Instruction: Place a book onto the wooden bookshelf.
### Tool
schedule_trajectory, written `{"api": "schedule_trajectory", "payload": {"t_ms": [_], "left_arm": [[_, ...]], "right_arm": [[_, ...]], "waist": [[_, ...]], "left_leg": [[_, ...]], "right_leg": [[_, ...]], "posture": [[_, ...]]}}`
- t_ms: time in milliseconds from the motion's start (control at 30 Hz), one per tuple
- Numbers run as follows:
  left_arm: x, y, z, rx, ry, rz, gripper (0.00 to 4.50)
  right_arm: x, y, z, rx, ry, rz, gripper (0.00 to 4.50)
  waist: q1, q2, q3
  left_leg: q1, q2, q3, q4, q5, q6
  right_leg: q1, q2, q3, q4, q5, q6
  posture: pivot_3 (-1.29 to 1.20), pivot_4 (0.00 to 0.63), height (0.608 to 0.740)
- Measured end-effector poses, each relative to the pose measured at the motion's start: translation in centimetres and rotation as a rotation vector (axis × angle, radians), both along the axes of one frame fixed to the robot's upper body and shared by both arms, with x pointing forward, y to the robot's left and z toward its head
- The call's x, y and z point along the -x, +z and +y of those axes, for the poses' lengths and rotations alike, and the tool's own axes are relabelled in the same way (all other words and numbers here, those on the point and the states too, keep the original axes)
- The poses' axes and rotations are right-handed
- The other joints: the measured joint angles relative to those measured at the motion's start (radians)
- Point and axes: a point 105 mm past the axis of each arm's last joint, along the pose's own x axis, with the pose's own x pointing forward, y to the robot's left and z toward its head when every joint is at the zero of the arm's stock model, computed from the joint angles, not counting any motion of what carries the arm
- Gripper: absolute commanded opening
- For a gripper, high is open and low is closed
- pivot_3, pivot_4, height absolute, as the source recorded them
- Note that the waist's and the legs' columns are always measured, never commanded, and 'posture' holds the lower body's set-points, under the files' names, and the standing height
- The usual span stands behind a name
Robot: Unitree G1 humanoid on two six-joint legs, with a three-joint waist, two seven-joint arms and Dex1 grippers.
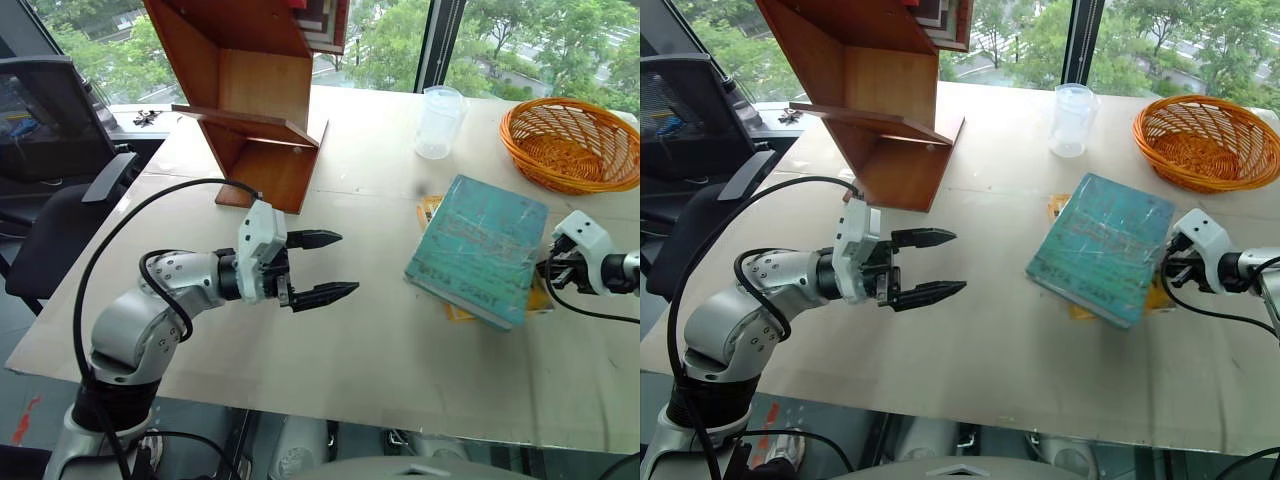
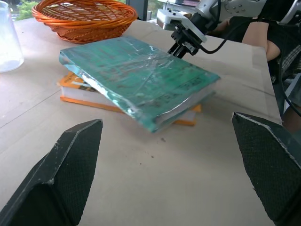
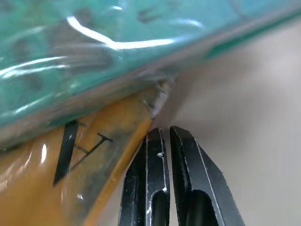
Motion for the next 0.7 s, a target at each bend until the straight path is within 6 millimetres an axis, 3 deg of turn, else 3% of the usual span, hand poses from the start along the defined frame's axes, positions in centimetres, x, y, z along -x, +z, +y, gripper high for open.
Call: {"api": "schedule_trajectory", "payload": {"t_ms": [100, 233, 333, 700], "left_arm": [[-0.1, 0.0, 0.0, -0.001, -0.005, -0.006, 4.5], [-0.9, -0.6, 0.7, -0.014, 0.013, -0.003, 4.5], [-1.5, -1.2, 1.0, -0.027, 0.013, 0.007, 4.5], [-2.6, -1.8, 1.8, -0.056, 0.028, -0.014, 4.5]], "right_arm": [[1.2, -0.2, 0.7, 0.023, 0.016, -0.022, 0.07], [1.8, 1.2, -1.7, 0.099, -0.116, -0.127, 0.07], [1.5, 2.6, -1.9, 0.138, -0.154, -0.2, 0.07], [-2.7, 4.2, 4.2, 0.091, 0.006, -0.313, 0.07]], "waist": [[0.002, 0.0, 0.0], [0.001, 0.0, 0.0], [-0.003, 0.0, 0.0], [-0.001, 0.0, 0.0]], "left_leg": [[-0.001, -0.001, 0.0, 0.0, 0.0, 0.0], [-0.001, -0.002, 0.001, 0.001, 0.0, 0.0], [-0.001, -0.001, 0.001, 0.001, 0.0, 0.0], [-0.002, -0.001, 0.001, 0.001, 0.0, 0.0]], "right_leg": [[0.0, 0.0, 0.0, 0.0, 0.0, 0.0], [0.0, 0.0, 0.0, -0.001, 0.0, 0.0], [0.0, 0.0, 0.001, 0.0, 0.0, 0.001], [-0.001, 0.002, 0.001, -0.001, 0.001, -0.001]], "posture": [[0.0, 0.15, 0.74], [0.0, 0.15, 0.74], [0.0, 0.15, 0.74], [0.0, 0.15, 0.74]]}}
